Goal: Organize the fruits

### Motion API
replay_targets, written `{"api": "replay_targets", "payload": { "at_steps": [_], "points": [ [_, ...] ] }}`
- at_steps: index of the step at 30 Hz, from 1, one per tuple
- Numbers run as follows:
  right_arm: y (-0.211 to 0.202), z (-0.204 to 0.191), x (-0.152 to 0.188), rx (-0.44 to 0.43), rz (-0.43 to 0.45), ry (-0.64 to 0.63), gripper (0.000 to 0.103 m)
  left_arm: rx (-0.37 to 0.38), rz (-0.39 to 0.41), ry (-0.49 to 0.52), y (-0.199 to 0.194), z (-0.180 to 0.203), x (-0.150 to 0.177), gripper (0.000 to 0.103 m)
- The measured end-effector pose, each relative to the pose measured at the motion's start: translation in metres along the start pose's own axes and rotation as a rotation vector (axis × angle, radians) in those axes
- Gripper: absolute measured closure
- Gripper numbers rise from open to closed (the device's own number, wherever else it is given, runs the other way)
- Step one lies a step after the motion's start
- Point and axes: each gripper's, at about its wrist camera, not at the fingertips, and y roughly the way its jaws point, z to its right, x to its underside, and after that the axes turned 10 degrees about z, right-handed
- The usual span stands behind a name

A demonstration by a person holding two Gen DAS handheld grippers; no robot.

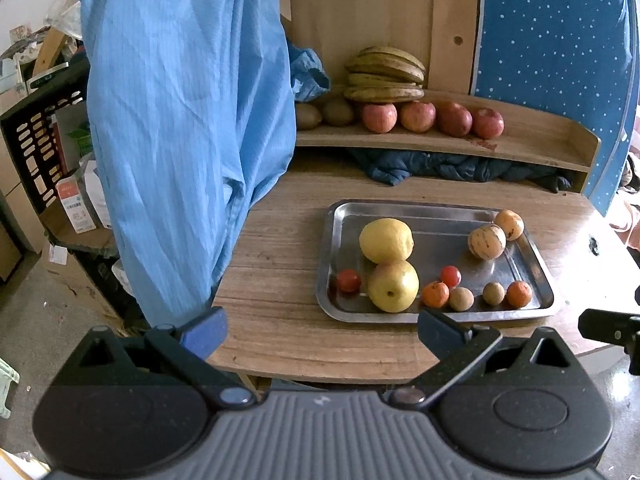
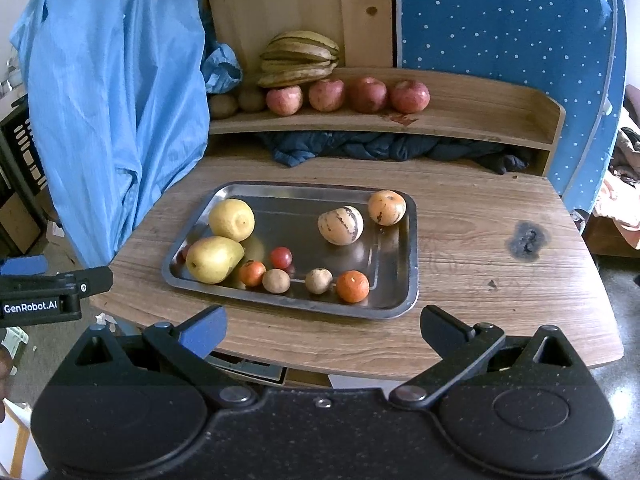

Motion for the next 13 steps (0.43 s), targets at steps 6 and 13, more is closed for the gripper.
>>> {"api": "replay_targets", "payload": {
  "at_steps": [6,13],
  "points": [
    [0.0007,0.0000,-0.0006,-0.005,-0.005,-0.002,0.001,-0.003,-0.005,0.000,0.0003,0.0001,-0.0001,0.000],
    [0.0010,-0.0002,-0.0006,-0.006,-0.008,-0.002,0.001,-0.003,-0.008,0.000,0.0005,0.0002,-0.0002,0.000]
  ]
}}
